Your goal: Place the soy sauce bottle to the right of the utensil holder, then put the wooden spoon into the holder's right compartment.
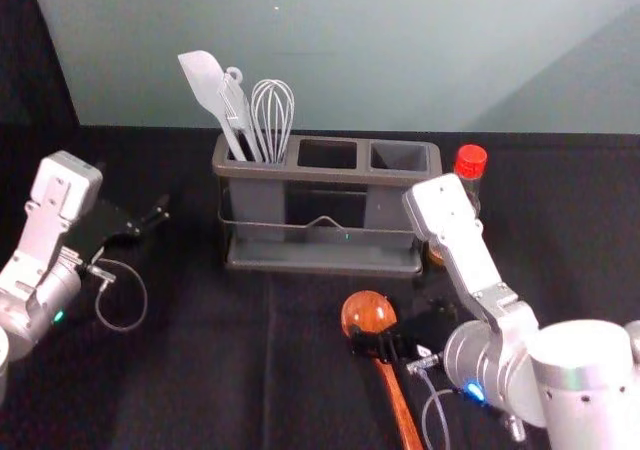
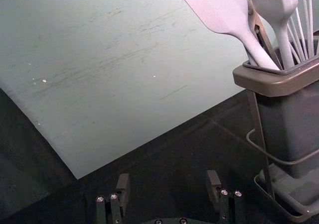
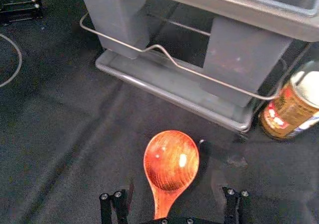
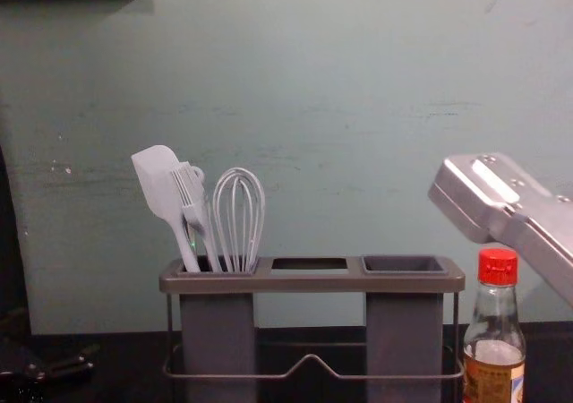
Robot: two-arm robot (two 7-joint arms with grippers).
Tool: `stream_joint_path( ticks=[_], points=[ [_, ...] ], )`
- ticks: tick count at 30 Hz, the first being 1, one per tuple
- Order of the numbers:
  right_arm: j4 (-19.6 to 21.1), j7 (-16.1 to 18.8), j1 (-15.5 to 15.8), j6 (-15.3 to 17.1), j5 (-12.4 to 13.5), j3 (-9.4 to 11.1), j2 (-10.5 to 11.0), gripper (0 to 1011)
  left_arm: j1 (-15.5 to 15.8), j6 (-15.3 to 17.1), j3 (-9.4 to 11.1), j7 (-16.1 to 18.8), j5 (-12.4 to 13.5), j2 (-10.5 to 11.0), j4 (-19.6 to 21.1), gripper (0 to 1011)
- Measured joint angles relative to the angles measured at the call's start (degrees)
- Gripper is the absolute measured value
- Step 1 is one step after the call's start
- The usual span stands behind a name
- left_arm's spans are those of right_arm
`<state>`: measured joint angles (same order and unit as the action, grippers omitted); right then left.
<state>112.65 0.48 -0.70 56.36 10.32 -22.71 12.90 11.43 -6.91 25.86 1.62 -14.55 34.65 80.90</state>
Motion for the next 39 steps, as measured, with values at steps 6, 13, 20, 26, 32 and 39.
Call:
stream_joint_path(
  ticks=[6,13,20,26,32,39],
  points=[
    [-2.98,1.57,-4.15,3.64,-0.08,-0.21,-0.99,1004,0.0,0.0,0.0,0.0,0.0,0.0,0.0,1005],
    [-6.29,2.87,-7.81,6.21,-1.06,-1.33,-1.55,1004,0.0,0.0,0.0,0.0,0.0,0.0,0.0,1005],
    [-8.74,3.86,-10.25,7.52,-2.26,-2.51,-2.1,1004,0.0,0.0,0.0,0.0,0.0,0.0,0.0,1005],
    [-9.97,4.36,-11.18,7.79,-3.4,-3.36,-2.34,1004,0.0,0.0,0.0,0.0,0.0,0.0,0.0,1005],
    [-10.53,4.91,-11.39,7.86,-4.2,-3.83,-2.38,1004,0.0,0.0,0.0,0.0,0.0,0.0,0.0,1005],
    [-11.62,5.61,-11.35,7.32,-5.26,-4.09,-2.36,1004,0.0,0.0,0.0,0.0,0.0,0.0,0.0,1005]
  ],
)
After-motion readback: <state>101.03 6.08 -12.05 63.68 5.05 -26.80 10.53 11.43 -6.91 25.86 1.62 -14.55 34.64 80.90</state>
